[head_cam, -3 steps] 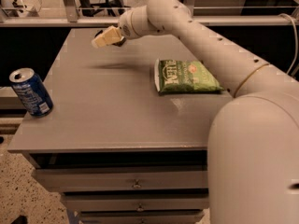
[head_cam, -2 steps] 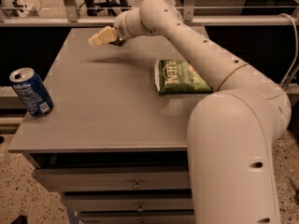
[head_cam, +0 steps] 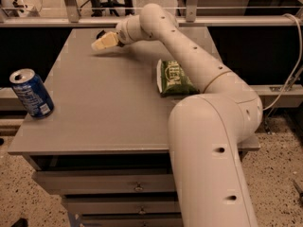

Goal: Move rxbar chocolate near pepsi can

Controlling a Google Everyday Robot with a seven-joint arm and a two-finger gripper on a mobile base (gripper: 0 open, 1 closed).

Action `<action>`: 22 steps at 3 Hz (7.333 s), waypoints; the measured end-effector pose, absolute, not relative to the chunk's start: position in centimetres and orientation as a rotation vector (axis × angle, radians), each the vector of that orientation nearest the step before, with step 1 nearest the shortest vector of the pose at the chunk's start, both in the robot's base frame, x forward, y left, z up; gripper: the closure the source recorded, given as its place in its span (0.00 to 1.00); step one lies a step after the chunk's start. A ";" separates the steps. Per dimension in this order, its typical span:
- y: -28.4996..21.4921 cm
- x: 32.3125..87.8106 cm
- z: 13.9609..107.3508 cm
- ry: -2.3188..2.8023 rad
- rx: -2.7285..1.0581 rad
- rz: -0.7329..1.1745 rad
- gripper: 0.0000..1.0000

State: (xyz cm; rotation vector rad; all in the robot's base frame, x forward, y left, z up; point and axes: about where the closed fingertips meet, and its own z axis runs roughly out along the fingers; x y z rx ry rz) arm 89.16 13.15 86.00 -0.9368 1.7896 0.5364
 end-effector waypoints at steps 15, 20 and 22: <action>10.6 88.5 84.9 1.905 -0.886 0.541 0.42; 11.1 83.7 88.8 1.791 -0.988 0.625 1.00; 11.1 76.8 89.8 1.718 -1.104 0.784 1.00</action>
Offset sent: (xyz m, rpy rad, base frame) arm 0.0197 -0.0085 -0.0130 -0.0121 0.0158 0.0307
